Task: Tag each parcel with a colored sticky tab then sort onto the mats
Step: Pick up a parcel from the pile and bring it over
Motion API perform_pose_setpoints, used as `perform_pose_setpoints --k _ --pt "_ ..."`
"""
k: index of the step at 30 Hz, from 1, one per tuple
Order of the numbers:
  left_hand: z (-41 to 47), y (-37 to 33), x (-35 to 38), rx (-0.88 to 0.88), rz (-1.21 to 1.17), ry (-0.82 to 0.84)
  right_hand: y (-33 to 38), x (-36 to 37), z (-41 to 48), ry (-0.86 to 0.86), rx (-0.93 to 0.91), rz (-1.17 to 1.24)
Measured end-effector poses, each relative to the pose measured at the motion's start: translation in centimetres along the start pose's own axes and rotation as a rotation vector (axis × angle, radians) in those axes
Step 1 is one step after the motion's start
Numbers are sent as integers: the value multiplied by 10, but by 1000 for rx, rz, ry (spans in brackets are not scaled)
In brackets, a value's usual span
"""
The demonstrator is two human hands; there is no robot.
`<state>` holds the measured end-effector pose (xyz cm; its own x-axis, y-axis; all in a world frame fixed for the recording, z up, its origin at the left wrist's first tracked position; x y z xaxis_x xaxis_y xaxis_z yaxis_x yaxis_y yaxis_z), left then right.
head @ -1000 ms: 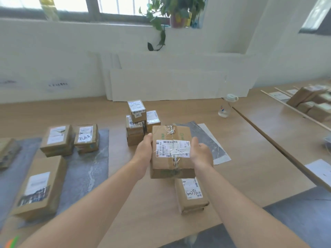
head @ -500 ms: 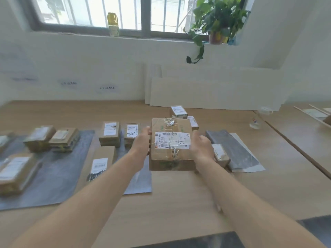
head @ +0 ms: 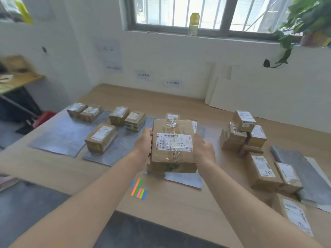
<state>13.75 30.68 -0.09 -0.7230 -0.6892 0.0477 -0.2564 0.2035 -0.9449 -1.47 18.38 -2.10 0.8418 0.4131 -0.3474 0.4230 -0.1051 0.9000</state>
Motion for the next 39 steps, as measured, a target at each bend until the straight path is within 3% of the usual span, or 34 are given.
perform_pose_setpoints --k 7,19,31,39 --pt "-11 9 -69 -36 1 -168 12 71 -9 250 44 106" --pt "7 16 -188 -2 10 -197 31 183 -17 357 231 249" --pt "67 34 -332 -97 31 -32 34 325 -54 133 314 294" --pt "83 67 -379 -195 47 9 7 380 -71 114 387 328"
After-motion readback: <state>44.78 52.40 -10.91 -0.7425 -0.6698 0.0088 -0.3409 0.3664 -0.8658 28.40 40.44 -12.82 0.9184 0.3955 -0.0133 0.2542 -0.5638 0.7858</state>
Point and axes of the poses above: each hand's wrist, its own z-axis towards the middle knuckle, its own x-axis out of the palm, y = z × x, the point moved 3 cm from there along z, towards the middle knuckle, and after that the axes turned 6 degrees about y, right-handed, at the moved point
